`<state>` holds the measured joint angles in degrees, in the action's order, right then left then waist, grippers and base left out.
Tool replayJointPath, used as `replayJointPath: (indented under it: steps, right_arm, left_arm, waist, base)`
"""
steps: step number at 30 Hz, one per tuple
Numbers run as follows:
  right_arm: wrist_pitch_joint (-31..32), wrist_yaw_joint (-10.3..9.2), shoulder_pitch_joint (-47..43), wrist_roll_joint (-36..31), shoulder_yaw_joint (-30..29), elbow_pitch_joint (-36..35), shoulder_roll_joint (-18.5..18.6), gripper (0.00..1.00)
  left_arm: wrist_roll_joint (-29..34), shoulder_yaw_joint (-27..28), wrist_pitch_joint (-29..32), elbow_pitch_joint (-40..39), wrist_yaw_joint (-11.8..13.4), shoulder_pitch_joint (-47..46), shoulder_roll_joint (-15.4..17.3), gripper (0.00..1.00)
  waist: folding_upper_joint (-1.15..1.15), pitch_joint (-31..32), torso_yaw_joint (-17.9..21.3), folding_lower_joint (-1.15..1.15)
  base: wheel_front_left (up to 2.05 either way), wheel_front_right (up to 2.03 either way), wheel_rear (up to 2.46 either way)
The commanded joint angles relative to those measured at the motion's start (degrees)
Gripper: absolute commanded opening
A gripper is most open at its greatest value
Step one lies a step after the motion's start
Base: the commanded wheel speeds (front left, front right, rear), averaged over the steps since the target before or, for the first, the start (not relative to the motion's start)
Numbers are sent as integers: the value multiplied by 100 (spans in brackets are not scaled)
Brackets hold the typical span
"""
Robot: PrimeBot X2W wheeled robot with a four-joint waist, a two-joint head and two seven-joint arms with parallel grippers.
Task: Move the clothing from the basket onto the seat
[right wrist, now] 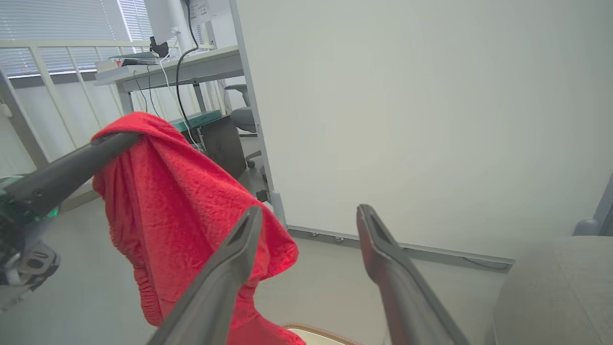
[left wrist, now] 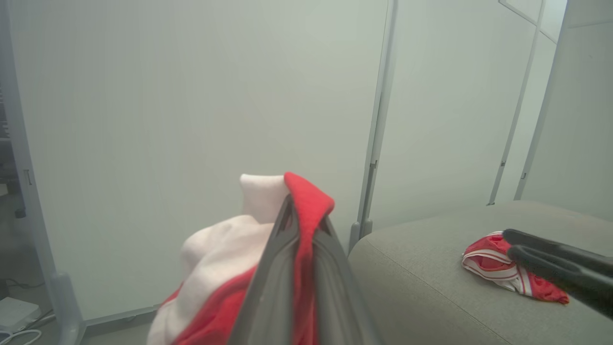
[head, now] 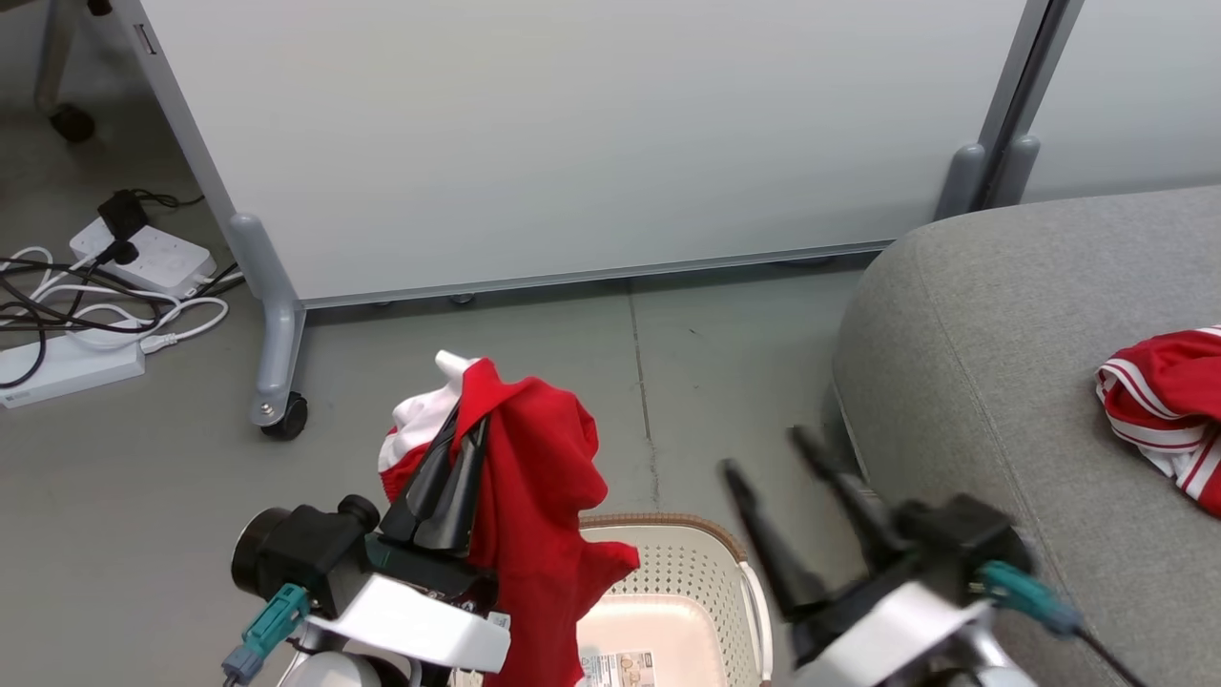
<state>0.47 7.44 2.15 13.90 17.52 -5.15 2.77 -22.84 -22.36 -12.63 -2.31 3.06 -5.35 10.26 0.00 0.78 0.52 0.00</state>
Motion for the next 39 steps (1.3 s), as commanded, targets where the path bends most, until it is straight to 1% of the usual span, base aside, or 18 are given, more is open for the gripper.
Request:
replayJointPath:
  steps: [1, 4, 11, 17, 18, 23, 24, 25, 26, 32, 37, 38, 39]
  right_arm:
    - [-36, 10, 299, 181, 552, 200, 29, 100]
    - [-117, 10, 618, 379, 1146, 482, 26, 100]
    - [-394, 10, 1425, 953, 2213, 1295, 29, 100]
    - [-705, 10, 2196, 1485, 2888, 2223, 30, 100]
    - [-705, 10, 2196, 1485, 2888, 2223, 30, 100]
    - [-956, 10, 2833, 2011, 3535, 2807, 30, 100]
    - [-1004, 10, 2938, 2104, 3634, 2910, 32, 73]
    - [-1044, 10, 3022, 2195, 3722, 3016, 32, 33]
    - [-1095, 10, 3106, 2293, 3830, 3101, 26, 0]
    - [-1307, 10, 3436, 2773, 4216, 3450, 25, 0]
    - [-1448, 10, 3634, 3014, 4374, 3597, 28, 0]
    - [-1484, 10, 3664, 3038, 4376, 3623, 28, 0]
    - [-1502, 10, 3689, 3057, 4363, 3645, 27, 0]
  left_arm:
    - [31, -44, -1, -28, -44, -148, 8, 0]
    - [48, -126, -2, -22, -69, -221, -31, 0]
    - [86, -274, -5, -41, -124, -284, -89, 0]
    - [78, -341, -18, -45, -143, -354, -97, 0]
    - [78, -341, -18, -45, -143, -354, -97, 0]
    - [78, -377, -36, -22, -139, -357, -104, 0]
    - [81, -380, -42, -19, -137, -358, -105, 0]
    - [79, -386, -46, -13, -138, -359, -109, 0]
    - [74, -391, -53, -12, -136, -360, -115, 0]
    - [39, -398, -76, -11, -132, -345, -112, 0]
    - [5, -403, -98, -39, -152, -318, -99, 0]
    - [-1, -403, -104, -40, -151, -318, -97, 5]
    - [-7, -397, -109, -43, -141, -318, -102, 70]
  waist:
    - [0, -9, -48, 0]
    - [0, -16, -114, 0]
    - [0, -30, -209, 0]
    - [0, -56, -263, 0]
    - [0, -56, -263, 0]
    - [0, -70, -317, 0]
    - [0, -72, -340, 0]
    - [0, -71, -361, 0]
    - [0, -70, -381, 0]
    - [0, -66, -427, 0]
    - [0, -75, -390, 0]
    - [0, -78, -379, 0]
    - [0, -82, -368, 0]
  base:
    - [0, 0, 0]
    - [0, 0, 0]
    - [0, 0, 0]
    - [0, 0, 0]
    - [0, 0, 0]
    - [0, 0, 0]
    - [0, 0, 0]
    - [0, 0, 0]
    - [0, 0, 0]
    - [0, 0, 0]
    - [0, 0, 0]
    - [0, 0, 0]
    - [0, 0, 0]
